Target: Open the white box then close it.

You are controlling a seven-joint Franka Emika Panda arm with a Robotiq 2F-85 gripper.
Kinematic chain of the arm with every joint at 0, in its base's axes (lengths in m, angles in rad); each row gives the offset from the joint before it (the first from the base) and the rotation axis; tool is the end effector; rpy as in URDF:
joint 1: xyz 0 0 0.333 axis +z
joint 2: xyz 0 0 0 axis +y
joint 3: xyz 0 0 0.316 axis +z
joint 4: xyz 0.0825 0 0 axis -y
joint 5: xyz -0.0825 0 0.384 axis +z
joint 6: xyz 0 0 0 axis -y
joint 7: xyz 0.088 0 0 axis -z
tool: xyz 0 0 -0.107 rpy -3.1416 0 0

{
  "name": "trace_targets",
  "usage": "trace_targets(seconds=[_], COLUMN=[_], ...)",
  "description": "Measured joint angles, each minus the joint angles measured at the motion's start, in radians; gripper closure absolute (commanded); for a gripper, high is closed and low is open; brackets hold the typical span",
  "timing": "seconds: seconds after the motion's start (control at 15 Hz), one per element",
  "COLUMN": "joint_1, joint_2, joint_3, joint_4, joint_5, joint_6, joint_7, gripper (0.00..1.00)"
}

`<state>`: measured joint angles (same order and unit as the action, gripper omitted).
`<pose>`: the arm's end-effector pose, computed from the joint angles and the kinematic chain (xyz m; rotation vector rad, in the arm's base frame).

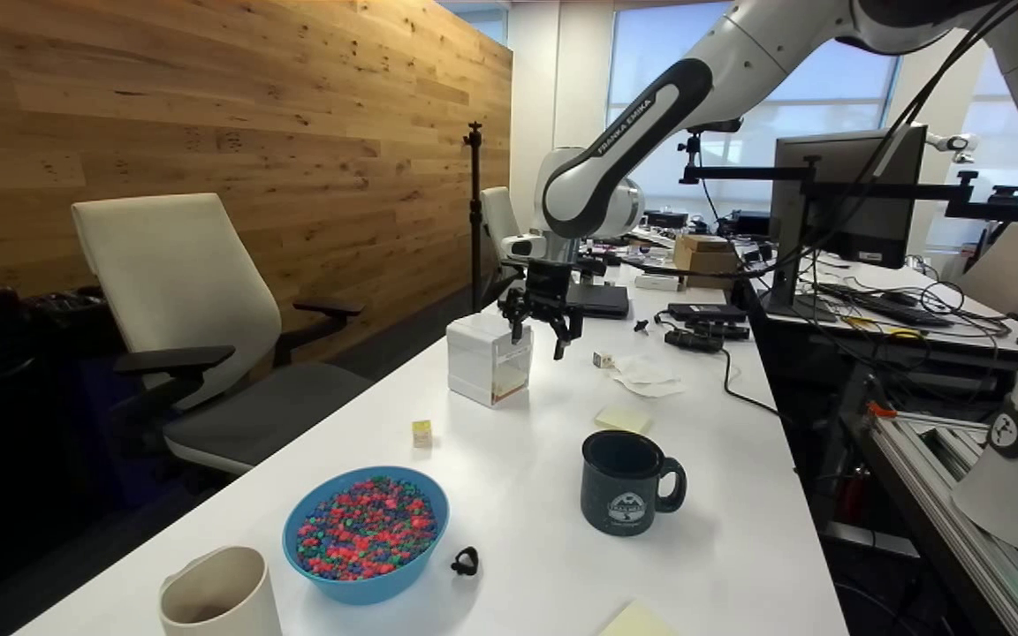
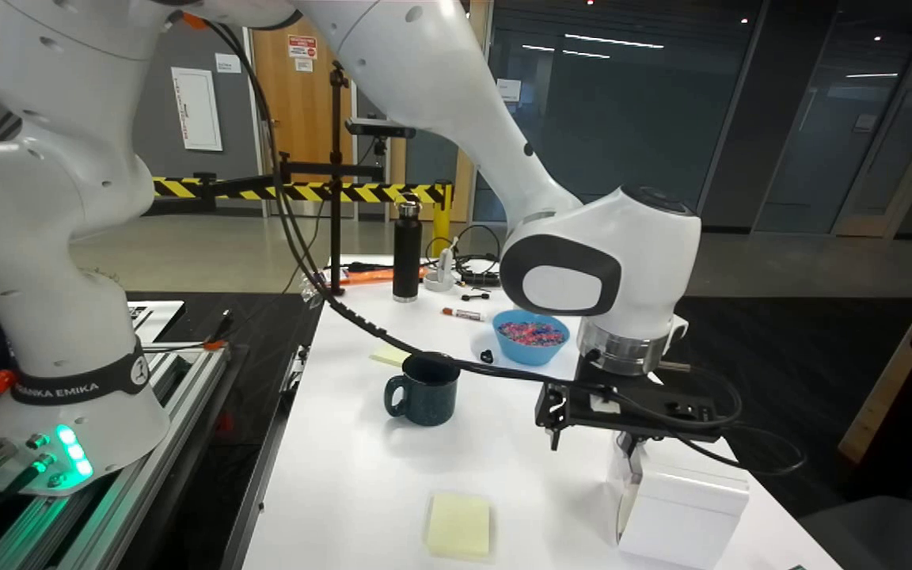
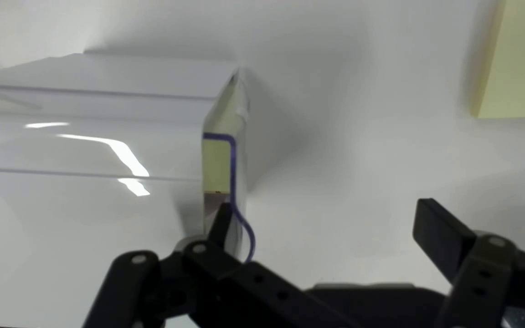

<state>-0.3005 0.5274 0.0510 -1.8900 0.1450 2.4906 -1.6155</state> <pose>0.6216 -0.1611 0.2316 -2.5360 -1.8218 -0.2151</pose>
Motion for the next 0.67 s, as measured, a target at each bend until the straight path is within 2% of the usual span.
trace_targets(seconds=[0.6,0.67], joint_1=[0.0,0.0], joint_2=[0.002,0.002], joint_3=[-0.001,-0.001], joint_4=[0.003,0.003], joint_5=[0.0,0.0], joint_6=[0.0,0.0], joint_7=[0.0,0.0], gripper=[0.0,0.25])
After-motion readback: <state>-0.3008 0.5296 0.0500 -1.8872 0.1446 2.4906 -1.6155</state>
